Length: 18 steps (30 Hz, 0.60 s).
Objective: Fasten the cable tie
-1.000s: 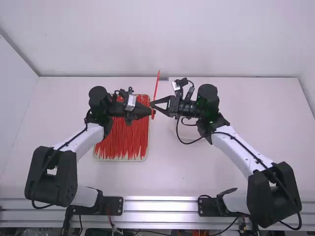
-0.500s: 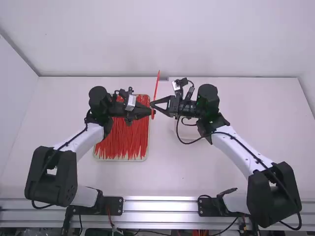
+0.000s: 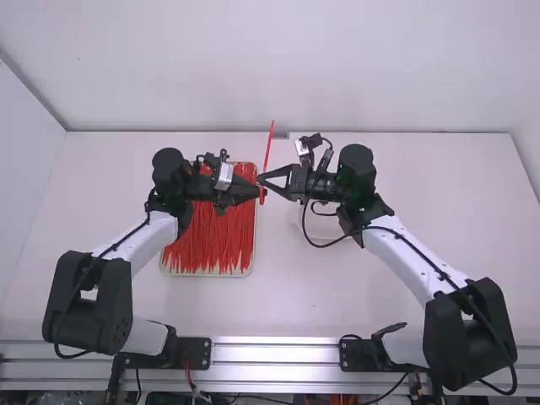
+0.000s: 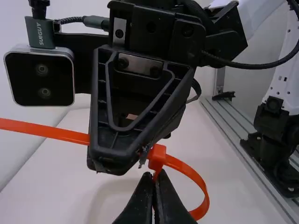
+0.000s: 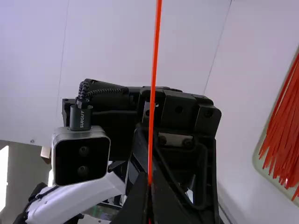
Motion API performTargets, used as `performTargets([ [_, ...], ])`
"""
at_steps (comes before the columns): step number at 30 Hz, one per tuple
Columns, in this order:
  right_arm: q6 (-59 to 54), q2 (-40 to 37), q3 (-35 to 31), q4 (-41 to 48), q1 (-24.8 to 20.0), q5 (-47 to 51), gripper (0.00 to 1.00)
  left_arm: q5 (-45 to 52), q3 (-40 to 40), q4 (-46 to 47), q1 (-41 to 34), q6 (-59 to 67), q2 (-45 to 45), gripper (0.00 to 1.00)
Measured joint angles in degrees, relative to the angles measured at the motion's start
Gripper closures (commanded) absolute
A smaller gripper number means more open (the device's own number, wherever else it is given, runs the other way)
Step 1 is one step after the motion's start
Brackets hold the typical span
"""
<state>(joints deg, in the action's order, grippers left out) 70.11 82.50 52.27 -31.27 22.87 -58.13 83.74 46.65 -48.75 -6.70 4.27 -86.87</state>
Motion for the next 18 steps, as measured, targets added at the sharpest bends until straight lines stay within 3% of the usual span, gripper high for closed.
performTargets([
  [10, 0.0, 0.0, -0.02, 0.02, 0.0, 0.0, 1.0, 0.0, 0.0, 0.02, 0.0, 0.02, 0.0, 0.98],
  [12, 0.0, 0.0, 0.0, 0.0, 0.0, 0.0, 1.0, -0.02, 0.0, -0.04, 0.0, 0.02, 0.0, 0.89],
  [13, 0.02, 0.0, 0.0, -0.31, 0.0, 0.04, 1.0, 0.07, 0.0, 0.22, 0.0, 0.07, 0.0, 0.76],
  [14, 0.0, -0.02, 0.0, -0.61, -0.07, 0.0, 1.0, -0.02, 0.0, 0.42, 0.02, 0.15, -0.02, 0.01],
  [18, 0.02, -0.02, 0.0, -0.33, -0.11, -0.42, 1.0, -0.68, 0.0, 0.24, 0.02, -0.02, -0.02, 0.01],
])
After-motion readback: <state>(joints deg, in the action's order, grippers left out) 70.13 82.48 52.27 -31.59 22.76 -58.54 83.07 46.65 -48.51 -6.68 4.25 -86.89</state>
